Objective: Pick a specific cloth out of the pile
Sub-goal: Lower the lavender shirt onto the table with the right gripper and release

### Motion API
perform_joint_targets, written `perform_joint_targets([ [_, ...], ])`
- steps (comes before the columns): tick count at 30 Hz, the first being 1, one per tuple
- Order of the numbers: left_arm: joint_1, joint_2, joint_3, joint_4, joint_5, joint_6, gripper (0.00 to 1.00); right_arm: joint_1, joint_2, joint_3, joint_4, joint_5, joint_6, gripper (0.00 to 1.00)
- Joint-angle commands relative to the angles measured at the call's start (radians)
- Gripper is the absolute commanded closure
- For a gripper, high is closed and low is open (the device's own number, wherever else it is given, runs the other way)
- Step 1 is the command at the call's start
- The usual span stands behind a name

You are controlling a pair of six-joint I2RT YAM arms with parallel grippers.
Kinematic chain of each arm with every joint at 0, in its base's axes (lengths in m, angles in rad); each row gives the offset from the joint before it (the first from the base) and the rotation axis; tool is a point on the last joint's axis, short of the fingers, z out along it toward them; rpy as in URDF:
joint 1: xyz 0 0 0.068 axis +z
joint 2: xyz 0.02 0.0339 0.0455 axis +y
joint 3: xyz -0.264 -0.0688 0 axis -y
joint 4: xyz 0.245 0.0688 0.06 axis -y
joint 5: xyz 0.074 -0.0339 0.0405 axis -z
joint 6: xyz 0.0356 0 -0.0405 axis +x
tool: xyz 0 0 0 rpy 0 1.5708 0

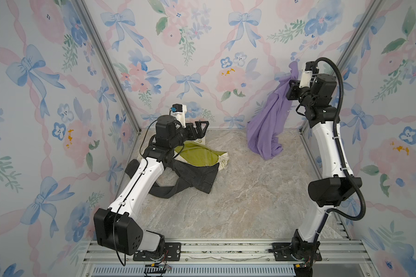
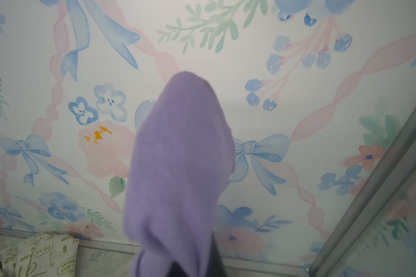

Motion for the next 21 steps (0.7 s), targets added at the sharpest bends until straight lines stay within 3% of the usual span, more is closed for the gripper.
perform_joint_targets([
  [1, 0.010, -0.033, -0.021, 0.025, 0.000, 0.008, 0.02, -0.005, -0.121, -0.144, 0.090, -0.005, 0.026, 1.00],
  [8, 0.027, -0.074, -0.079, 0.025, -0.028, -0.002, 0.02, 0.017, -0.378, -0.588, 0.191, 0.058, 0.075, 1.00],
  [15, 0.031, -0.088, -0.117, 0.032, -0.036, -0.017, 0.02, 0.065, -0.598, -0.851, 0.055, 0.268, 0.077, 1.00],
  [21, 0.031, -0.076, -0.124, 0.046, -0.046, -0.039, 0.02, 0.092, -0.723, -0.952, -0.161, 0.431, 0.117, 1.00],
])
